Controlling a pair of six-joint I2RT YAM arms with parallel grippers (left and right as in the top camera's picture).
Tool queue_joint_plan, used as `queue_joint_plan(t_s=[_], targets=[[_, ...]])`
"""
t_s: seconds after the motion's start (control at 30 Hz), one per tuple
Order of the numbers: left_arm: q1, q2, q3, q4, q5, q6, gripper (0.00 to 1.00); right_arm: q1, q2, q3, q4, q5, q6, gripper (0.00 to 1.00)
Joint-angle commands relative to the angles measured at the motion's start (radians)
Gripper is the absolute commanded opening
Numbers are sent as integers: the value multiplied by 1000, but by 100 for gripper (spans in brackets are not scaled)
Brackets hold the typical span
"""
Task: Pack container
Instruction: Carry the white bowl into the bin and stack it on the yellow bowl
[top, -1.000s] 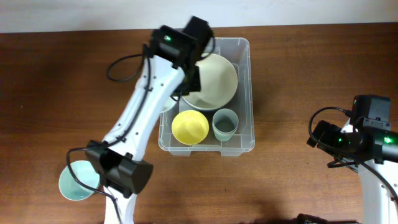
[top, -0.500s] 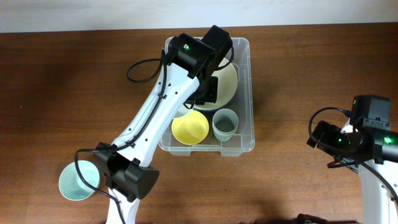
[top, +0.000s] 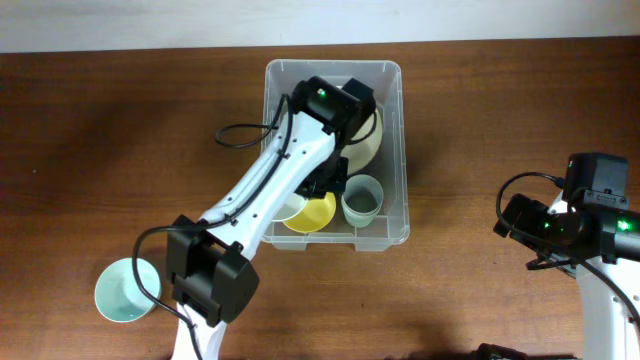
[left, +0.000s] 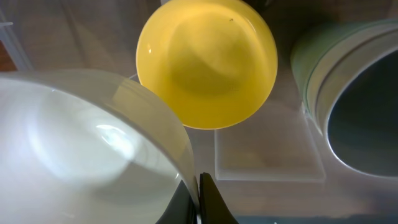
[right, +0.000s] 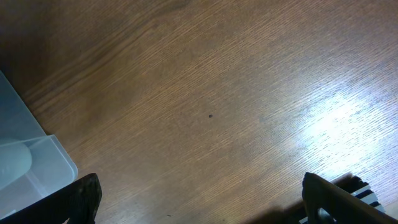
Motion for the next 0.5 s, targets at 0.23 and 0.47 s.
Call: queue_joint_plan(t_s=[0.23, 0.47], targets=[[-47, -5, -16, 53, -6, 18, 1, -5, -2, 16, 2, -2, -10, 99], [-48, -5, -16, 81, 5, 36, 1, -5, -2, 16, 3, -2, -10, 99]])
